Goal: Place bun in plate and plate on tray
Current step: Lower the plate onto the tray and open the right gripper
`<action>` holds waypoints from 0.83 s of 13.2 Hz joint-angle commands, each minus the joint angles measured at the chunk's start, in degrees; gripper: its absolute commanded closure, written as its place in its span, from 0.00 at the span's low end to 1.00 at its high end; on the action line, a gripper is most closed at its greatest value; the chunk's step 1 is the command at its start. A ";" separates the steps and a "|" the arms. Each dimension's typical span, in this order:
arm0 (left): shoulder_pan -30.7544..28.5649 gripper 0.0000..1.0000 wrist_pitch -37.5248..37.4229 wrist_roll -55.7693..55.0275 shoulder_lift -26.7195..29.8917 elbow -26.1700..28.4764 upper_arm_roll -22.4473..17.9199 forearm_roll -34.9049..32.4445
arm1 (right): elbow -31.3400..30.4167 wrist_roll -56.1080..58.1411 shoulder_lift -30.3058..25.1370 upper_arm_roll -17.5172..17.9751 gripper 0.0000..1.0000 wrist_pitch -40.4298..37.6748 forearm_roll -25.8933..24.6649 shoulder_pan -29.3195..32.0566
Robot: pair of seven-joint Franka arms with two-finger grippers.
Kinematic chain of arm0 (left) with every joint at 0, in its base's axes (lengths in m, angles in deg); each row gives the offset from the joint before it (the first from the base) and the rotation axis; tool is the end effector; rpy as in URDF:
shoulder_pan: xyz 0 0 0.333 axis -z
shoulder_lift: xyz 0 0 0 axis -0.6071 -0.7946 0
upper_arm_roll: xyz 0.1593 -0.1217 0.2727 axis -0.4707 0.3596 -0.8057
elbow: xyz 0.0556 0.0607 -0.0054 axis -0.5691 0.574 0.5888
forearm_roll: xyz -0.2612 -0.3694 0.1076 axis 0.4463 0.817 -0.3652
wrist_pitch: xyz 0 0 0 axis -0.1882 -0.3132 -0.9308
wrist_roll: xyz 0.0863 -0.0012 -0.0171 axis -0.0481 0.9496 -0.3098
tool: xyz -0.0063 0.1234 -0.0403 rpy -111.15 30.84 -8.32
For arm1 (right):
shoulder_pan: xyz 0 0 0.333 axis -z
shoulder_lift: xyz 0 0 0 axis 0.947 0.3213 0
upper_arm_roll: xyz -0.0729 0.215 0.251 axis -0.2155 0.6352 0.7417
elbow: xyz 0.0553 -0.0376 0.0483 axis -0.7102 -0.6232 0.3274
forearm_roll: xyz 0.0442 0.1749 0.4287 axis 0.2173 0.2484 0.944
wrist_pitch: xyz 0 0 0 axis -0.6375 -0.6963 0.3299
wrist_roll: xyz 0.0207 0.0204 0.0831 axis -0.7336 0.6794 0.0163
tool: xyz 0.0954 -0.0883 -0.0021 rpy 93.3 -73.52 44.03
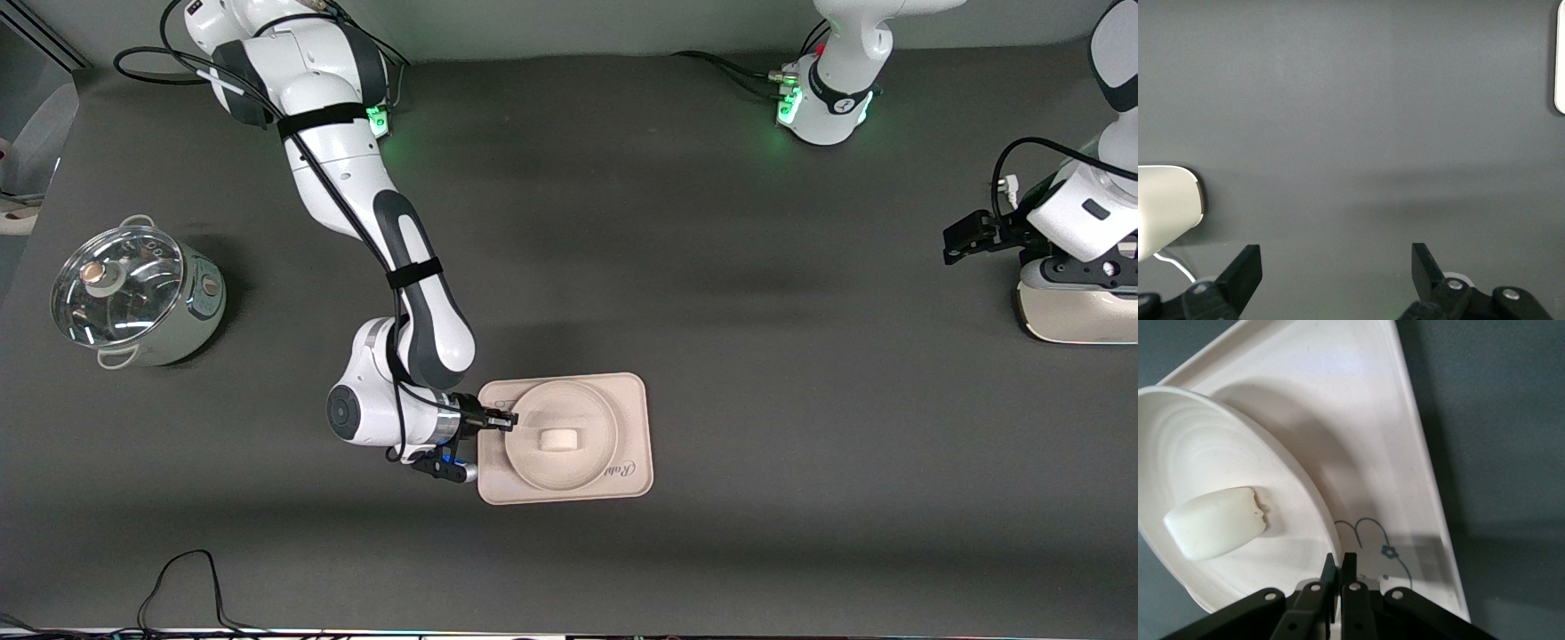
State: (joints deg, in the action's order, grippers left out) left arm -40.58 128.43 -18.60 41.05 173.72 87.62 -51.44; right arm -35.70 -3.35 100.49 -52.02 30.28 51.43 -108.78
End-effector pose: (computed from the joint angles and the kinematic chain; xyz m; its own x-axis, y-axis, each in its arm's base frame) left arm 0.6012 -0.0096 0.5352 0.9976 -0.0520 -0.0457 -0.0521 -0.9986 -0.0008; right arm 0.7543 0.3387 0.1135 0.9579 -0.1787 -0.2249 -0.2619 -0.8647 -0.4286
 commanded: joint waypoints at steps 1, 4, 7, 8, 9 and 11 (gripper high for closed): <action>0.38 0.00 0.46 -1.03 2.05 0.77 -0.19 -0.37 | 1.54 1.77 0.43 -0.41 1.00 -0.38 1.02 0.17; -0.14 0.00 0.64 -0.42 1.61 -0.28 -0.28 0.42 | 1.63 1.69 0.61 -0.41 0.93 -0.47 1.02 0.17; 0.38 0.00 -0.41 -0.68 -0.50 -1.77 -0.28 0.42 | 1.63 1.60 0.52 -0.41 0.00 -0.47 0.67 0.08; 0.56 0.00 -0.42 -0.86 -1.11 -2.30 -0.28 0.16 | 1.72 1.51 -0.09 -0.41 0.00 -0.47 -0.64 0.08; 0.65 0.00 -0.51 -0.94 -2.07 -3.96 -0.19 -0.10 | 1.54 1.60 -1.05 -0.49 0.00 -1.25 -2.65 0.17; 0.74 0.00 -5.13 -0.51 -5.40 -10.10 -0.19 -0.45 | -1.17 3.86 -6.40 -0.58 0.00 -6.51 -11.32 -0.26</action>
State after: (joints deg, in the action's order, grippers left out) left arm -40.52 127.99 -18.74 39.44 170.62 87.60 -51.30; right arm -34.50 -2.05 99.36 -52.36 28.17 46.41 -108.72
